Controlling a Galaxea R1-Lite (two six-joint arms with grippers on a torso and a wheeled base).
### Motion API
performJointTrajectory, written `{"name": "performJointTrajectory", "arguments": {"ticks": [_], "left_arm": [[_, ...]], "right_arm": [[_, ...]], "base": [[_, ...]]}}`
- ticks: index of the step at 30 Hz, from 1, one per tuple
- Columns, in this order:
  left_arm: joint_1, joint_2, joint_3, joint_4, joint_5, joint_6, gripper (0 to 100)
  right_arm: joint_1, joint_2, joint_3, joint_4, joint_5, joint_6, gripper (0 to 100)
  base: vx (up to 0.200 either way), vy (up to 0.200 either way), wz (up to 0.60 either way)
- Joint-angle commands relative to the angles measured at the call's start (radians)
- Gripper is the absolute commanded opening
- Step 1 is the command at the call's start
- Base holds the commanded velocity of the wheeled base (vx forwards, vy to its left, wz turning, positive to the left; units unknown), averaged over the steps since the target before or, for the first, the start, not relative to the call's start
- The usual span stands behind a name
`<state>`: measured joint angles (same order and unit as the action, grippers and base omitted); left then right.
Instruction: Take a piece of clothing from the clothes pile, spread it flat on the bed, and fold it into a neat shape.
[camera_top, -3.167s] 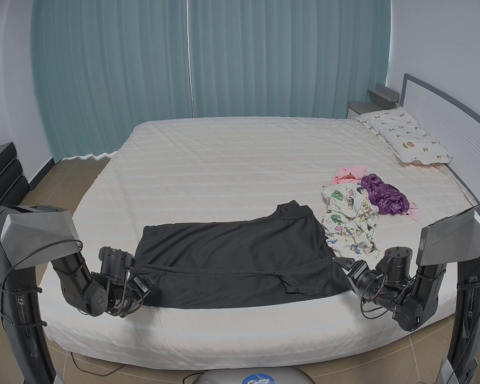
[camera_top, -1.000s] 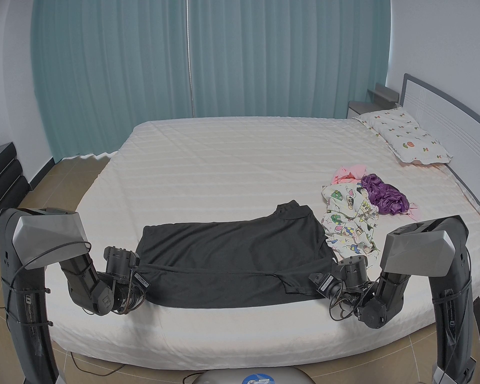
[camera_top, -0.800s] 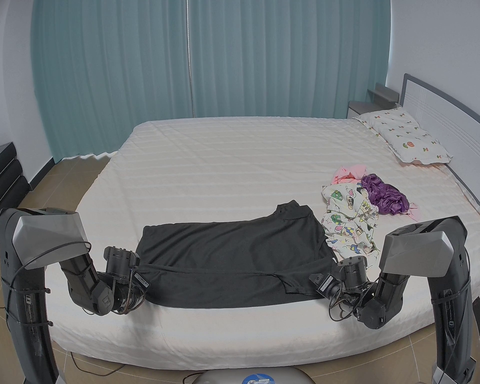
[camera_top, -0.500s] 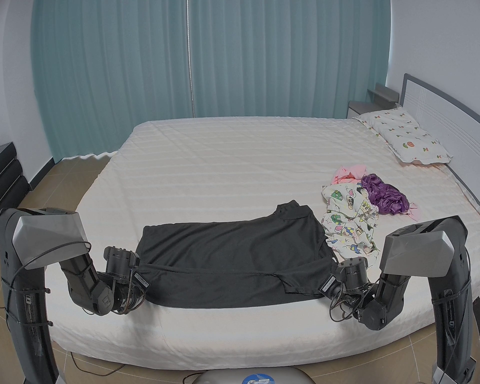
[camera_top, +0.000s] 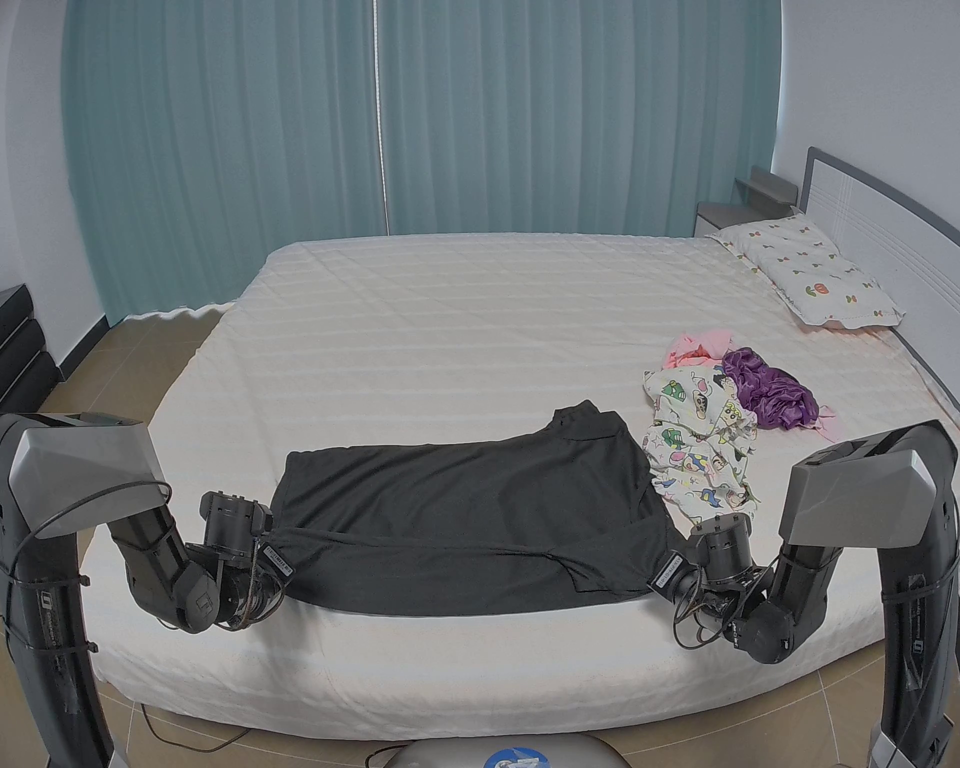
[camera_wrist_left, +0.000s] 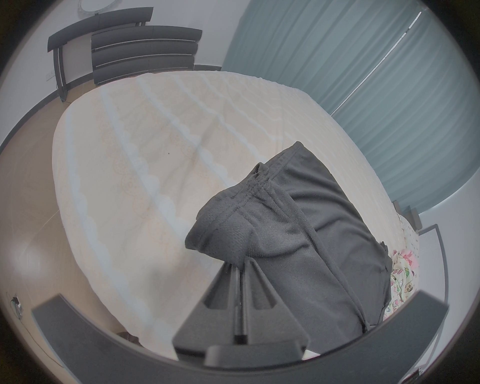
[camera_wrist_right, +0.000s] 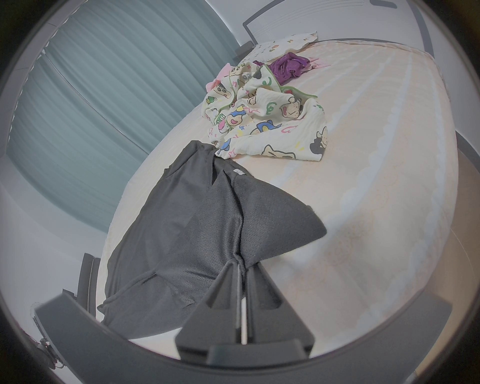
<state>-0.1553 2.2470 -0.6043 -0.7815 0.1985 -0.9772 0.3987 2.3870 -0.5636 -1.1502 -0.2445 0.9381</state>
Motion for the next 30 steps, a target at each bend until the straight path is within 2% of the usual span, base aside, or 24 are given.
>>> {"name": "performJointTrajectory", "arguments": {"ticks": [1,15,20,30], "left_arm": [[0.007,-0.033,0.026,0.001,0.001,0.031,0],[0.011,-0.08,0.055,0.014,0.001,0.049,0],[0.016,-0.101,0.095,0.033,-0.002,0.118,0],[0.02,-0.101,0.153,0.034,-0.002,0.163,0]], "right_arm": [[0.0,-0.048,0.042,-0.002,0.022,-0.015,0],[-0.003,-0.115,0.106,0.0,0.051,-0.036,0],[0.0,-0.144,0.149,0.0,0.056,-0.038,0],[0.02,-0.147,0.202,0.0,0.07,-0.051,0]], "base": [[0.0,0.0,0.0],[0.0,0.0,0.0],[0.0,0.0,0.0],[0.0,0.0,0.0]]}}
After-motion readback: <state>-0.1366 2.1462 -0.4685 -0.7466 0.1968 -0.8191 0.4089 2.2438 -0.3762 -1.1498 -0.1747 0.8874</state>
